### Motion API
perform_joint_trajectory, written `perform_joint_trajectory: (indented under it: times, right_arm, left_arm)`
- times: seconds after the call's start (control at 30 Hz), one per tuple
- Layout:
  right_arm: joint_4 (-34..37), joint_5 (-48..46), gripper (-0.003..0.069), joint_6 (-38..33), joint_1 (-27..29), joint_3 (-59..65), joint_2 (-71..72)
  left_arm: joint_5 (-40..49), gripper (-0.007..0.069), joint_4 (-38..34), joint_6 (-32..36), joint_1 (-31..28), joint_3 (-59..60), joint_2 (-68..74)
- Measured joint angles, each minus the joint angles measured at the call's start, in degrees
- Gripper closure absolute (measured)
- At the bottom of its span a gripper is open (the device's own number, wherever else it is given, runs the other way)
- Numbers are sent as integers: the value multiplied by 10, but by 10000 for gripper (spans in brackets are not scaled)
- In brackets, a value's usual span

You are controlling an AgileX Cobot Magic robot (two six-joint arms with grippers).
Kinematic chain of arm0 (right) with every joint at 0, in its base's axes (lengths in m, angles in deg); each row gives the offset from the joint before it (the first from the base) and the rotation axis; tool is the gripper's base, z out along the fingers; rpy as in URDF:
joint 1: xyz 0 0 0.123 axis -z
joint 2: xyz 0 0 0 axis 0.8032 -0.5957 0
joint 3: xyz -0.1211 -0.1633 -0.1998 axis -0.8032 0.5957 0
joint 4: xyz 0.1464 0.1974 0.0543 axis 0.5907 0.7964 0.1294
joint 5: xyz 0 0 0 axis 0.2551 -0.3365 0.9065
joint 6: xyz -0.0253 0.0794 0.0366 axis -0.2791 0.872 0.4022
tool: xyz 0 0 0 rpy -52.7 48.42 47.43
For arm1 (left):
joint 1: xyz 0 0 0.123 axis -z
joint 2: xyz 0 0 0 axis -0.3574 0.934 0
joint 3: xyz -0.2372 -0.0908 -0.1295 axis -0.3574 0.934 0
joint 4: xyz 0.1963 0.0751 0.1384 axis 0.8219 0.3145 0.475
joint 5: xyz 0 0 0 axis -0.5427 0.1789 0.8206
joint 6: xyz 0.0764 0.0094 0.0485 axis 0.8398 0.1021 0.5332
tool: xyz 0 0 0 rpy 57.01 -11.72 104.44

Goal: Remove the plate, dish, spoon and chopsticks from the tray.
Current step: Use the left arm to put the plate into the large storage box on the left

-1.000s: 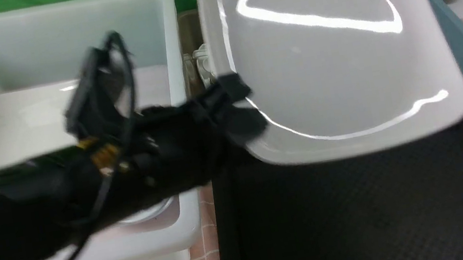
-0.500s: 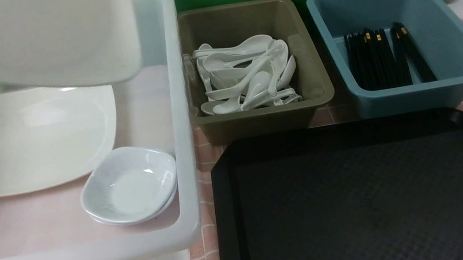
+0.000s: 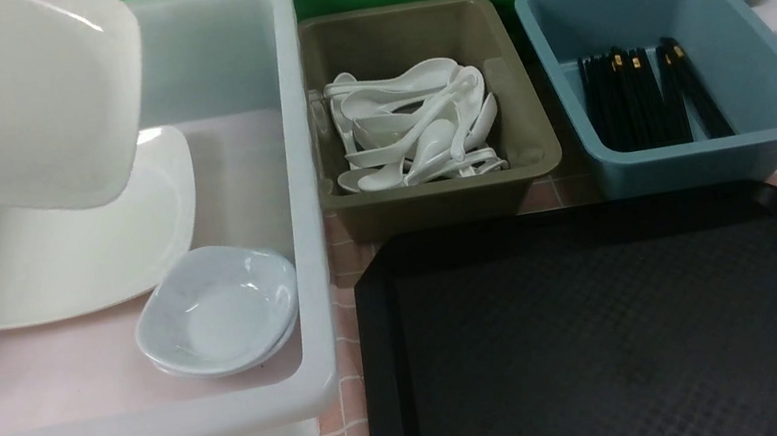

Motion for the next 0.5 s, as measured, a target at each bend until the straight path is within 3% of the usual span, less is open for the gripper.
perform_joint_trajectory:
  times: [0.17, 0.5]
  right_arm:
    - [0, 0, 573, 0, 0, 0, 0]
    - [0, 2, 558, 1, 0, 0, 0]
  left_arm:
    - [-22, 608, 73, -6, 43, -29, 57]
    - [-74, 608, 101, -60, 62, -33, 110]
